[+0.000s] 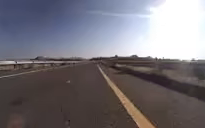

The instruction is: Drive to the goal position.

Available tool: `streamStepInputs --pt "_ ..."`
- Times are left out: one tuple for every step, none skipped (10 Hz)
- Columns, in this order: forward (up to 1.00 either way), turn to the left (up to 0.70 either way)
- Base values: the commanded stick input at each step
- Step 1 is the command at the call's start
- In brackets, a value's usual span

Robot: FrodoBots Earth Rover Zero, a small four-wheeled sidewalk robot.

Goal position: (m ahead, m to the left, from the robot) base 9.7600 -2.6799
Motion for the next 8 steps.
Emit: streamStepInputs --pt "0.70 0.00" --pt "0.70 0.00" --pt "0.70 0.00" --pt "0.70 0.00" --pt "0.70 0.00" --pt "0.70 0.00" --pt "0.70 0.00" --pt "0.70 0.00"
